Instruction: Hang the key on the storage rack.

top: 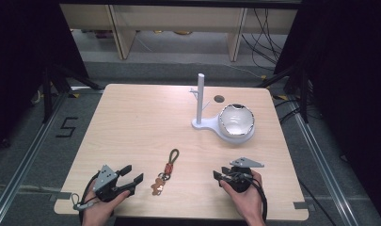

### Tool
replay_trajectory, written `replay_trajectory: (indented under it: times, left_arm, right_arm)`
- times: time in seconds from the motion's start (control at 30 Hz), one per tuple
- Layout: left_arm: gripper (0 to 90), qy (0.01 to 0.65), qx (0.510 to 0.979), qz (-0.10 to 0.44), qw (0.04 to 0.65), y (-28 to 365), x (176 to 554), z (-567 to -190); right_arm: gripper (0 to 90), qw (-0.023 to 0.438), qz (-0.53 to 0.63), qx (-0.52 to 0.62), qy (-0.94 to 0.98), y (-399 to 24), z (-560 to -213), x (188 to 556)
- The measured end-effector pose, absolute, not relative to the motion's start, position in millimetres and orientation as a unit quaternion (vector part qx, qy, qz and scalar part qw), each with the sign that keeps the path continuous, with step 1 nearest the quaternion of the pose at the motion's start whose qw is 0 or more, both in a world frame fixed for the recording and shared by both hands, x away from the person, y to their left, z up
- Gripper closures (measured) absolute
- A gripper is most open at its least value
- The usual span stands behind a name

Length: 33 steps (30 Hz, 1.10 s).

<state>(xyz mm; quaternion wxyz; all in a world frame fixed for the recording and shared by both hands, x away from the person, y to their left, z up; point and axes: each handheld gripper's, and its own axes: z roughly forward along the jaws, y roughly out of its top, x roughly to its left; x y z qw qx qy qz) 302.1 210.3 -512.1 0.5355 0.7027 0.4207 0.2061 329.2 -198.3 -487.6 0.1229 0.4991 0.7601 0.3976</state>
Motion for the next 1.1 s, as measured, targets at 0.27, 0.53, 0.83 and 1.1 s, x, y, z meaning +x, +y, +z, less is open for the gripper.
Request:
replay_trajectory:
  times: [0.27, 0.53, 0.83, 1.1]
  left_arm:
    - [37.9, 0.434, 0.714, 0.178, 0.519, 214.2, 305.7, -504.2]
    - [38.7, 0.435, 0.757, 0.144, 0.466, 203.0, 309.8, -495.7]
    - [35.7, 0.419, 0.797, 0.134, 0.413, 185.9, 323.9, -479.7]
    - [36.1, 0.408, 0.824, 0.113, 0.377, 167.9, 345.9, -465.6]
  right_arm:
    - [58.2, 0.115, 0.368, 0.513, 0.767, -208.1, -485.6, 329.6]
    - [58.0, 0.124, 0.326, 0.512, 0.785, -210.9, -485.5, 328.3]
    - [58.7, 0.113, 0.308, 0.532, 0.781, -209.3, -480.8, 326.6]
    - [57.8, 0.110, 0.281, 0.536, 0.789, -207.6, -481.7, 326.9]
